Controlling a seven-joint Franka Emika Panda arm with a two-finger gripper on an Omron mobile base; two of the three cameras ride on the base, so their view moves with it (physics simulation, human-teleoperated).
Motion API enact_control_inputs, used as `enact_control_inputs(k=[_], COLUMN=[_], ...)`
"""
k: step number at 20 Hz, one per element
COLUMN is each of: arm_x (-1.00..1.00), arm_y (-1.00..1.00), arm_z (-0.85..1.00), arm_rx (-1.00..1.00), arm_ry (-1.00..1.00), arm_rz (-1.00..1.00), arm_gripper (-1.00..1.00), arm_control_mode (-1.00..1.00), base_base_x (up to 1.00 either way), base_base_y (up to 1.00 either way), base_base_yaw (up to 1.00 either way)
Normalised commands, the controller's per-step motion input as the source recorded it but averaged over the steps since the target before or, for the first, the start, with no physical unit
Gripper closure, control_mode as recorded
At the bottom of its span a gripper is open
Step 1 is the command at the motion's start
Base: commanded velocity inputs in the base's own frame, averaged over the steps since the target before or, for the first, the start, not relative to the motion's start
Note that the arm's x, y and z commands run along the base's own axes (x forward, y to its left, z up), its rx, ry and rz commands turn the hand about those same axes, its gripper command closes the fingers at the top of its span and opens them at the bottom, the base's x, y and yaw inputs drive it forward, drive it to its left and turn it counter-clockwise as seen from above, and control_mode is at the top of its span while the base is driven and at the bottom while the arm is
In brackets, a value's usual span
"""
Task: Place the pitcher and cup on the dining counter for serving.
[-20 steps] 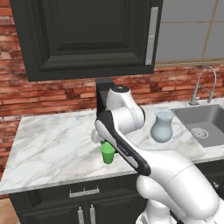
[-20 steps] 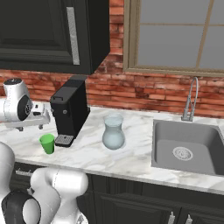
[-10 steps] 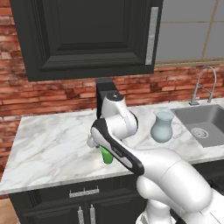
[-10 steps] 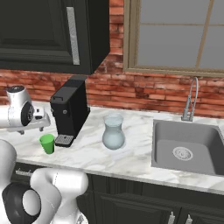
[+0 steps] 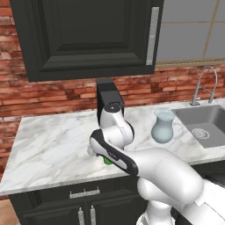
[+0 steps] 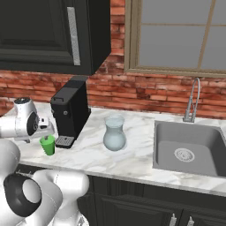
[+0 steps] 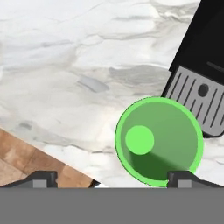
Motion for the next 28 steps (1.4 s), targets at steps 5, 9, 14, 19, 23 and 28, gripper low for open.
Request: enact_control_inputs(k=[5,9,14,19,23,28], arm_x=[0.11,0.16,0.24,0.16,0.0,-0.02], arm_y=[0.0,0.0,0.01,0.01,0.0,0.0], arm_z=[-0.28,-0.36,-0.3,-0.33,-0.04,0.0], arm_rx=[-0.05,-0.09,-0.05,-0.03,0.0,0.0], arm_ry=[-0.03,-0.01,-0.01,0.0,0.0,-0.03], arm_rz=[0.0,0.0,0.0,0.0,0.0,0.0], arm_gripper=[-1.0,-1.0,-1.0,1.0,1.0,1.0], arm_control_mode=[-1.0,-1.0,-1.0,-1.0,-1.0,-1.0], base_base_x=[0.0,0.0,0.0,0.0,0.0,0.0], base_base_y=[0.0,0.0,0.0,0.0,0.0,0.0], base_base_yaw=[0.0,0.0,0.0,0.0,0.0,0.0])
